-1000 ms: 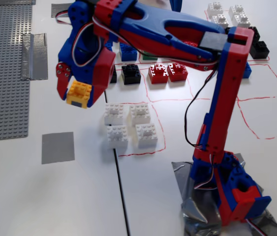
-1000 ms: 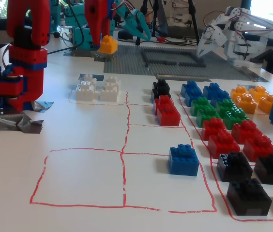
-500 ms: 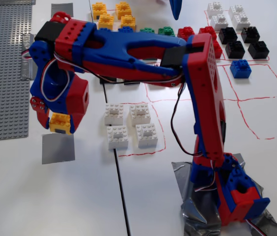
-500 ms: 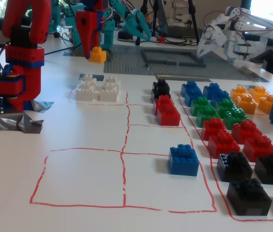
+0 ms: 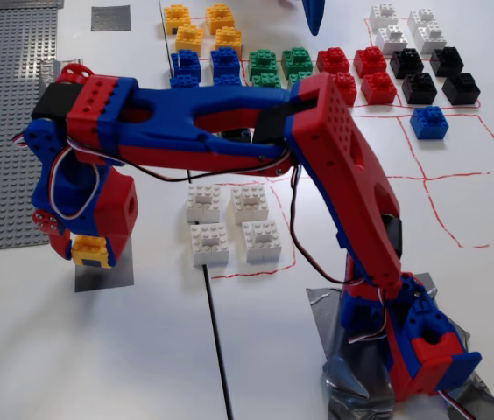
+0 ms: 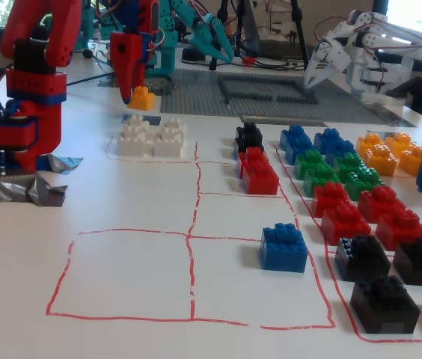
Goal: Grab the block and put it in the grey marker
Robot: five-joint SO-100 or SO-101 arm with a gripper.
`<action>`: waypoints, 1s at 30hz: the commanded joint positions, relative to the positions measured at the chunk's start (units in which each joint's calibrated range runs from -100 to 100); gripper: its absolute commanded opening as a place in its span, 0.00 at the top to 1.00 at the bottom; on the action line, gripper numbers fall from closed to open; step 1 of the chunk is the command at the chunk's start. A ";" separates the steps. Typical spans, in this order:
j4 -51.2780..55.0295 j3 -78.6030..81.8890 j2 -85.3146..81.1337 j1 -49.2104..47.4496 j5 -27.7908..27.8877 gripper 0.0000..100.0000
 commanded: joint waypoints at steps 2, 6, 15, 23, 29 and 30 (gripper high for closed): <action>-1.35 -4.36 -1.54 -0.69 0.15 1.00; -1.83 -4.45 -1.05 -0.49 0.29 1.00; -2.48 -3.63 -0.55 0.78 1.12 1.00; -3.37 -0.64 -0.64 1.67 1.32 0.95; -3.37 1.36 -0.88 1.76 1.17 0.96; -3.62 1.54 -0.88 1.76 1.17 0.96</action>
